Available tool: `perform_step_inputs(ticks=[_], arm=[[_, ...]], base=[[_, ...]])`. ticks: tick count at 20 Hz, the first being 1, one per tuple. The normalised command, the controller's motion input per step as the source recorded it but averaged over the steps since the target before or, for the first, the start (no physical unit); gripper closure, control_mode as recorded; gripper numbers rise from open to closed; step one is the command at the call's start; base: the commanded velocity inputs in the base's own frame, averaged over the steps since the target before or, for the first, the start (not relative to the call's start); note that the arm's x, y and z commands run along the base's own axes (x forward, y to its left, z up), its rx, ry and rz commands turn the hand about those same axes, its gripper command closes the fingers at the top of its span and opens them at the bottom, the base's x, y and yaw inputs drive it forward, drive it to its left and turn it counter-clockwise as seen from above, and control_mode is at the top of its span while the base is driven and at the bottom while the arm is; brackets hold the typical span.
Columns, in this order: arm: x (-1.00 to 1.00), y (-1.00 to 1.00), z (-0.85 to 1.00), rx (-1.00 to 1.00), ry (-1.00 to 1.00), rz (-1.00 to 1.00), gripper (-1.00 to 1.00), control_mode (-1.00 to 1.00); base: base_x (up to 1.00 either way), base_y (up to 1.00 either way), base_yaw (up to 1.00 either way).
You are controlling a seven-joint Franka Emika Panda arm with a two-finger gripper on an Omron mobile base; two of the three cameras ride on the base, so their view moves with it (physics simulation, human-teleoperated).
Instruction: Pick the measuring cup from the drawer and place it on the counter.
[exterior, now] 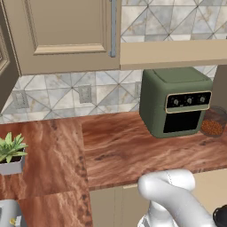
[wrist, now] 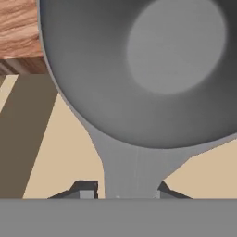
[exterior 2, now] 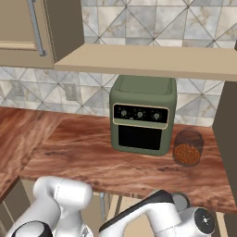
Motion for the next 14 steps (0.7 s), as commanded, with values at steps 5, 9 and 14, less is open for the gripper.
perform_step_inputs(ticks=[5, 9, 14], arm=[[0.44, 0.11, 1.0, -0.01, 0.03, 0.0, 1.0, -1.0], [1.0, 0.06, 1.0, 0.0, 0.11, 0.02, 1.0, -1.0], [1.0, 0.12, 0.62, -0.03, 0.17, 0.01, 1.0, -1.0]], base=[[0.0, 0.0, 0.0], [0.0, 0.0, 0.0], [0.0, 0.0, 0.0]])
